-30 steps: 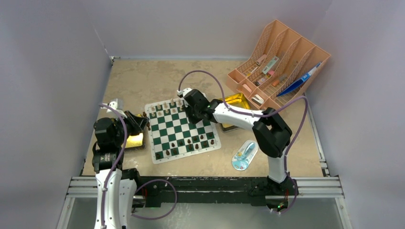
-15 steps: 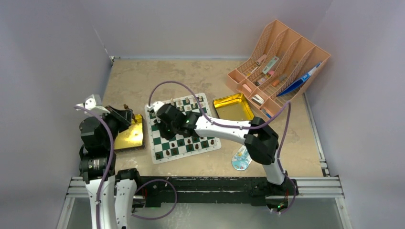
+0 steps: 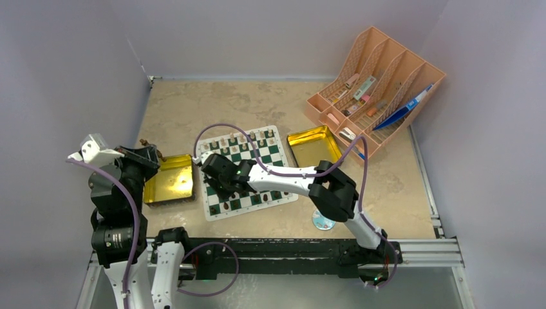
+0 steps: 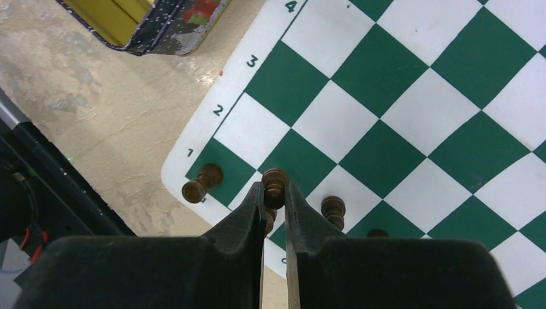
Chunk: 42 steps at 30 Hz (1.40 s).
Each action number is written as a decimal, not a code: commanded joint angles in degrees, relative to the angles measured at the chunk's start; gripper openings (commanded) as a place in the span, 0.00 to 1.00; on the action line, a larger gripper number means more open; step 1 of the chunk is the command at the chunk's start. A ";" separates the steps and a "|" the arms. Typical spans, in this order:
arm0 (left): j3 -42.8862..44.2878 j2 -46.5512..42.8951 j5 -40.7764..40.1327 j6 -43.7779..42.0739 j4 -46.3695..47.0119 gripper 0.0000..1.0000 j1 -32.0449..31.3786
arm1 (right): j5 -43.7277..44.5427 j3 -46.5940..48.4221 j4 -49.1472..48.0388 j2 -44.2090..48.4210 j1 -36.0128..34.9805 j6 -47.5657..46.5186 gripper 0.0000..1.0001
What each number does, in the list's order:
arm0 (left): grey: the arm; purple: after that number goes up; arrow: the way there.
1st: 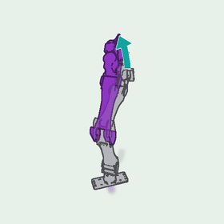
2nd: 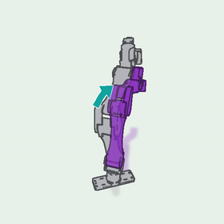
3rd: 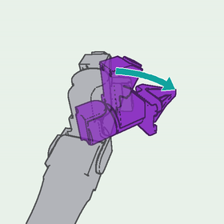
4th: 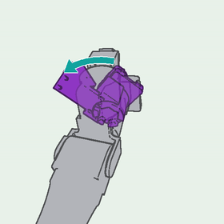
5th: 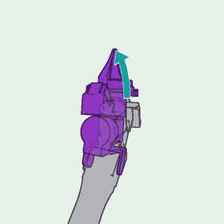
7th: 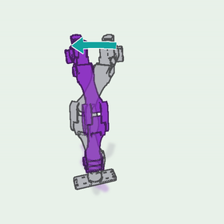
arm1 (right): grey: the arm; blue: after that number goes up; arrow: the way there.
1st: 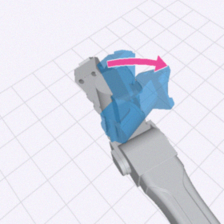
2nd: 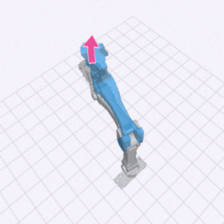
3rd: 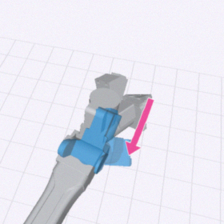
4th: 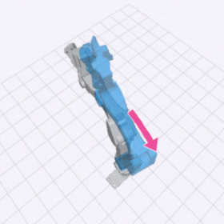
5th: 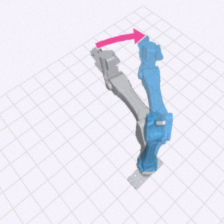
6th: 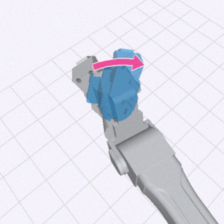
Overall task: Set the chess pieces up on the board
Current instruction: Place the chess piece on the chessboard.
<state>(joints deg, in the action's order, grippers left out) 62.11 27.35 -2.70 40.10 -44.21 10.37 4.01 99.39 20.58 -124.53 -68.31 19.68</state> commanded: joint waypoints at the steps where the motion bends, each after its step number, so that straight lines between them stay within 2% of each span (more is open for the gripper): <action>1: 1.90 0.13 -1.26 1.80 -0.62 0.00 -0.13 | 2.62 3.99 2.05 -0.83 -0.24 1.29 0.10; 17: 0.56 0.50 1.18 1.65 0.93 0.00 -0.14 | 4.48 5.20 4.11 -3.53 -0.24 1.39 0.14; 25: -0.44 0.77 2.17 2.07 1.29 0.00 -0.26 | 3.48 4.49 3.32 -2.81 -0.24 1.05 0.25; 30: -0.60 1.10 3.81 3.84 0.46 0.00 -0.20 | 2.44 2.39 0.25 1.73 -0.24 1.56 0.34; 36: -0.21 3.01 4.55 10.38 -2.99 0.00 -0.25 | 7.29 -0.30 -4.59 8.48 -0.19 0.12 0.35; 42: 1.65 5.70 6.98 15.60 -8.62 0.00 -0.19 | 14.21 -9.56 -17.22 19.40 -0.28 -4.08 0.35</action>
<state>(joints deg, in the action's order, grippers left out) 61.52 31.48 1.48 50.72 -49.69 10.37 12.16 93.82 14.02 -112.81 -68.31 19.25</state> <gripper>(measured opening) 0.084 0.347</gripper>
